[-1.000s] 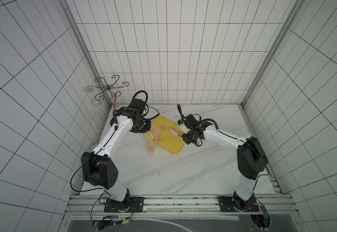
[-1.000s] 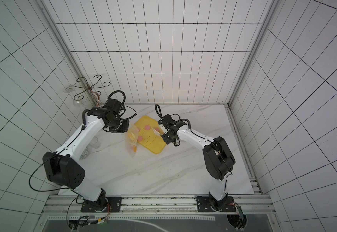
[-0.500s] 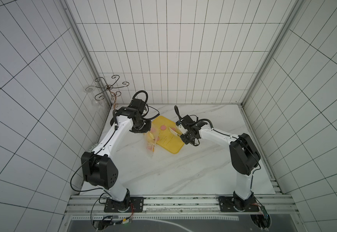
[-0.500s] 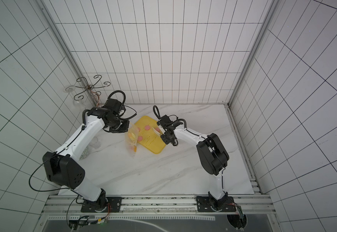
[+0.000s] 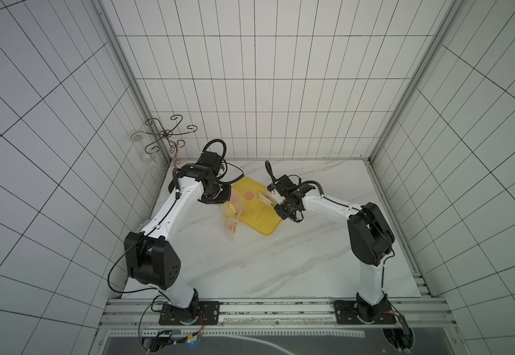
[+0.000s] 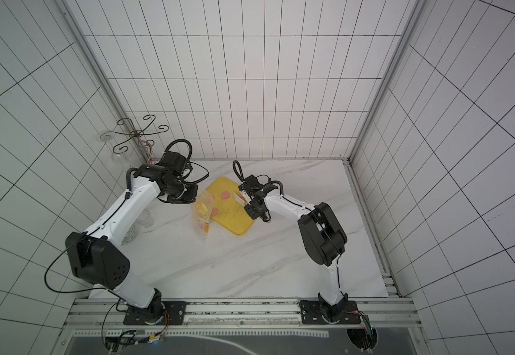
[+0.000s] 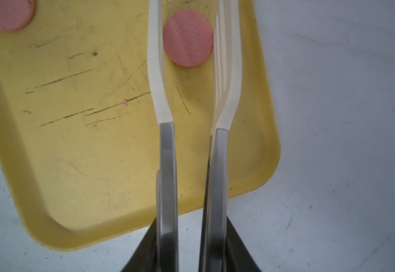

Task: Put the cookies into a resealable bag to prevent moisture
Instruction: Pick up the cookie from the tray.

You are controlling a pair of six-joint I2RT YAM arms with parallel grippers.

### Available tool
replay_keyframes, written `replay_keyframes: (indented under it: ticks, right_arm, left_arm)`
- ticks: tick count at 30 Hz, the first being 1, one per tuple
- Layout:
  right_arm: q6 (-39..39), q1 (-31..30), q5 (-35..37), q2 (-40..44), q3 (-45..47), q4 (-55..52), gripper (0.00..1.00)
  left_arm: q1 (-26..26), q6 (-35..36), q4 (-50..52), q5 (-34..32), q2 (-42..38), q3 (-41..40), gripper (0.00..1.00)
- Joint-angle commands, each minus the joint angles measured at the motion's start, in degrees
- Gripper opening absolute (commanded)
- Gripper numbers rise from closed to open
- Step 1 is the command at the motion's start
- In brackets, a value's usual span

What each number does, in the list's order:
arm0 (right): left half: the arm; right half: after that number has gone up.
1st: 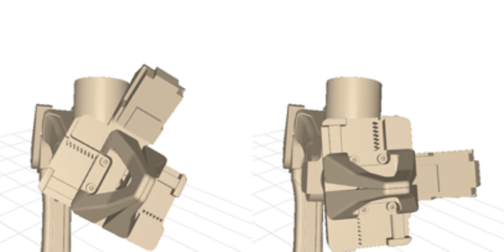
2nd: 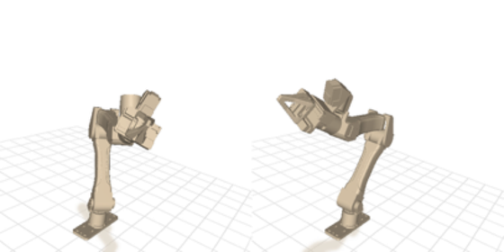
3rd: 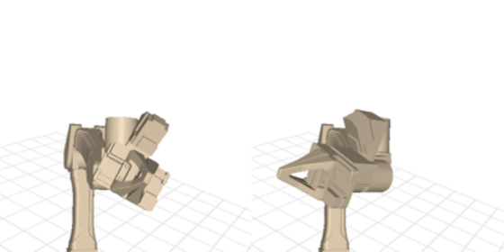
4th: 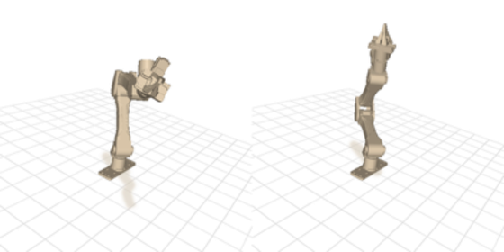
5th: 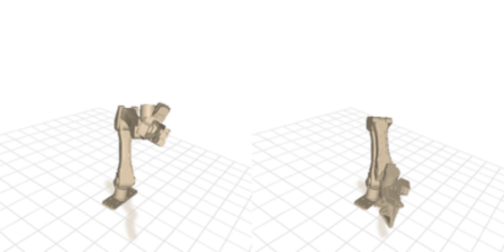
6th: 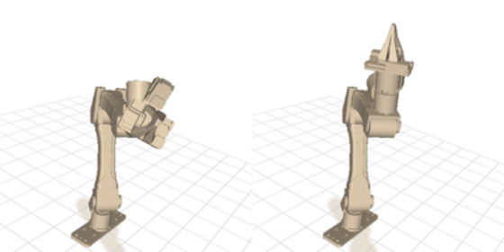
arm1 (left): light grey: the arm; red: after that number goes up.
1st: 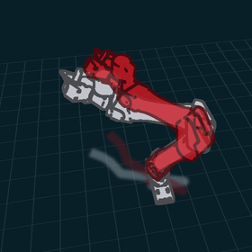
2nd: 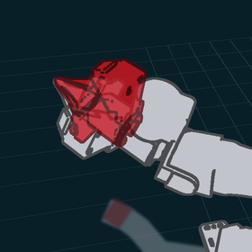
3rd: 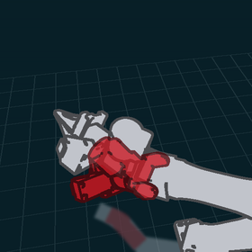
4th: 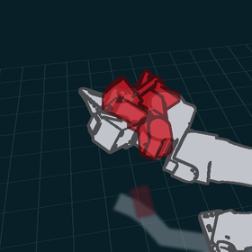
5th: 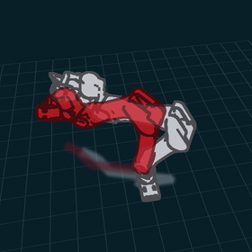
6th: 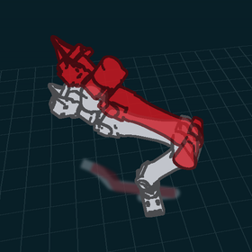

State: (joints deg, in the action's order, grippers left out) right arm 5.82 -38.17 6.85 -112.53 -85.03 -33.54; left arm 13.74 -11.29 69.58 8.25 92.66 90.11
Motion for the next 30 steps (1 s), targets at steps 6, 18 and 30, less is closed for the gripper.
replay_keyframes:
  ticks: [6,18,30]
  right_arm:
    - [0.55,-0.06,0.44,1.35,-6.00,-1.23,0.35]
    - [-1.25,-0.17,-3.19,11.70,-3.01,-0.21,0.34]
    - [-6.57,-7.40,-12.14,24.14,-1.30,-0.11,0.34]
  left_arm:
    - [0.01,0.83,-0.67,0.62,-0.20,-0.34,0.00]
    - [0.03,1.04,-0.94,0.88,0.50,0.07,0.00]
    - [0.50,0.66,-1.20,1.66,2.43,2.06,0.00]
